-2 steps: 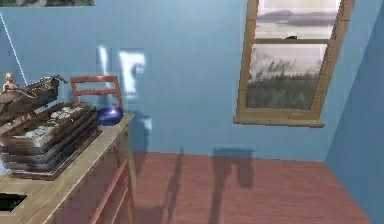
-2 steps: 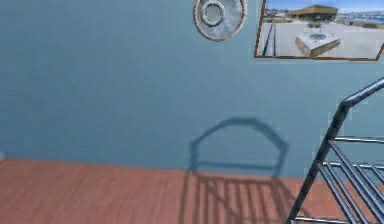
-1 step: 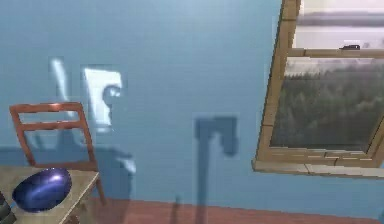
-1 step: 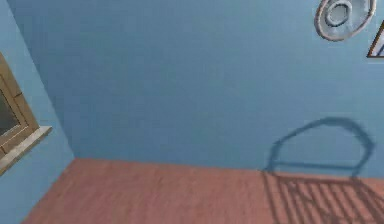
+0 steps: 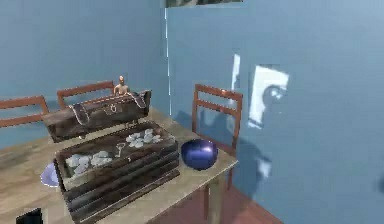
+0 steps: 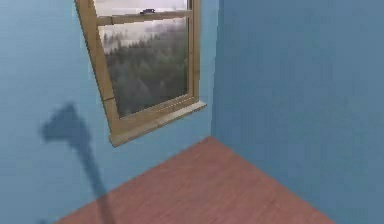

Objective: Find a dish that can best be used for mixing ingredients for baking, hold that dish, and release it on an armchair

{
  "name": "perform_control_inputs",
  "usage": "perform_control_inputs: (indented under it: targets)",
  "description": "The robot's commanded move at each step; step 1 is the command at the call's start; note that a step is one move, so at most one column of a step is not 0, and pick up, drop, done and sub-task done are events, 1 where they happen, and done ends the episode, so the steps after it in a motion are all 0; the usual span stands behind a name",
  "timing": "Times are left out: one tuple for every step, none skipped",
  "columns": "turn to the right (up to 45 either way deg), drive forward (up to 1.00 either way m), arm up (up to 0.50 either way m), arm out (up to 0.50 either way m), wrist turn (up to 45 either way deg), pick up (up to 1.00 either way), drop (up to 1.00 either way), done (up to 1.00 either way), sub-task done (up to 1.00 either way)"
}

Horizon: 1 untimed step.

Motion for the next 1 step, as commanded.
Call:
perform_control_inputs:
  targets:
    - [-45.0,0.0,0.0,0.0,0.0,0.0,0.0,0.0,0.0]
